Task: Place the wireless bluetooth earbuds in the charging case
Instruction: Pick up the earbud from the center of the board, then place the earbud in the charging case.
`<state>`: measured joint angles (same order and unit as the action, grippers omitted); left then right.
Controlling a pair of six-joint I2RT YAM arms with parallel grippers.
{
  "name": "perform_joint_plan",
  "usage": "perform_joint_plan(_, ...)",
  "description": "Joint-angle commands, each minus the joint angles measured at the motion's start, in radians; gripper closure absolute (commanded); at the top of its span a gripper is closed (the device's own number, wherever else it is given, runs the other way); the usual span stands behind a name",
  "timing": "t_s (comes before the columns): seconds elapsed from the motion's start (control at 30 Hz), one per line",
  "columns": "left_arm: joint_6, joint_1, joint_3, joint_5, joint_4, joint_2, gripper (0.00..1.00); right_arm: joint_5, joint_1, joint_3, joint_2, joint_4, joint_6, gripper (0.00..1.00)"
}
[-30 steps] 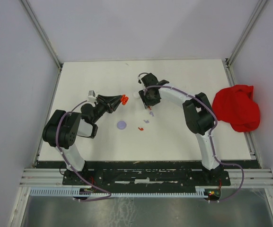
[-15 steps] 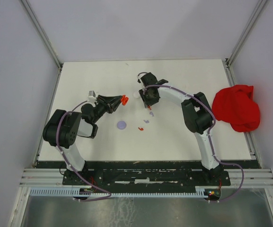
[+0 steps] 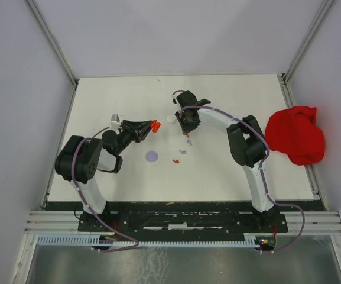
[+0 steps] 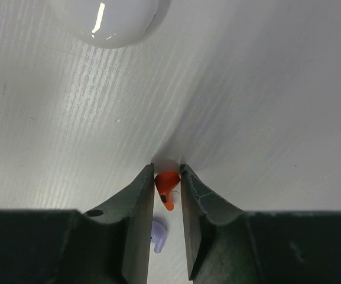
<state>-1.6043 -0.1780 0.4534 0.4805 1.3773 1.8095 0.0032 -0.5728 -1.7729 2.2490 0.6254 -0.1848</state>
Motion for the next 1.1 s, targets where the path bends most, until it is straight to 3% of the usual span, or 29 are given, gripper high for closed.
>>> perform_joint_plan(0.0,-0.039,0.006,0.021,0.009,0.087,0.012,0.97,0.003,0.005,-0.012,0.005,0.024,0.005,0.70)
perform_joint_plan(0.3,-0.046,0.007,0.022,0.010,0.099,0.027,0.97,0.043,0.005,-0.018,-0.002,0.031,0.014,0.83)
perform_joint_plan(0.5,-0.047,0.005,0.021,0.008,0.100,0.033,0.97,0.060,0.005,0.023,-0.083,-0.069,0.029,0.88)
perform_joint_plan(0.8,-0.062,0.000,0.016,0.007,0.108,0.059,0.97,-0.006,0.005,0.209,-0.312,-0.367,0.023,0.90)
perform_joint_plan(1.07,-0.147,-0.035,0.056,-0.002,0.142,0.123,0.97,-0.155,0.004,0.533,-0.564,-0.846,-0.024,0.90)
